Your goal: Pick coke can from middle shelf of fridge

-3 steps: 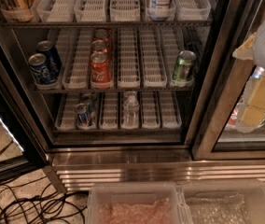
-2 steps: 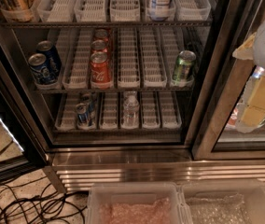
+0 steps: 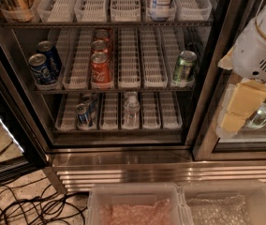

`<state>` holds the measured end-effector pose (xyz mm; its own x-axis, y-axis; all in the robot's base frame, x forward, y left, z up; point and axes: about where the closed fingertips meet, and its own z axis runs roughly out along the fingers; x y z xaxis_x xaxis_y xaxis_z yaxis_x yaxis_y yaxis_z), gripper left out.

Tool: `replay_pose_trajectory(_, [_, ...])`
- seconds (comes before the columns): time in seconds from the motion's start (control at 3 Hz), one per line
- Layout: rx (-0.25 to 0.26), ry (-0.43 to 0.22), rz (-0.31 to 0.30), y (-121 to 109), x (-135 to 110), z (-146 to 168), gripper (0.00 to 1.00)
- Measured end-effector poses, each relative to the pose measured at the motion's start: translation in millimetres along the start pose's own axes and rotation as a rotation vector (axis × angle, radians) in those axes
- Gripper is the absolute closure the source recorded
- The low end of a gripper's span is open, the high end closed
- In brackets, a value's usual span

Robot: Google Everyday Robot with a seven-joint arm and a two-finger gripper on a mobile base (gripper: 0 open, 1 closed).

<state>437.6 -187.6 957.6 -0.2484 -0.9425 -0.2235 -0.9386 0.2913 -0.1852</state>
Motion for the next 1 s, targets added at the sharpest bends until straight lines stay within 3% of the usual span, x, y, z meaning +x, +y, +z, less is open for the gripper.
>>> replay_pose_trajectory(0.33, [0.0, 0.0, 0.0, 0, 0, 0, 0.0])
replay_pose_trajectory(0.67, [-0.017, -0.071, 0.019, 16, -16, 17, 0.0])
replay_pose_trajectory(1.0, [-0.046, -0.147, 0.104, 33, -48, 48, 0.0])
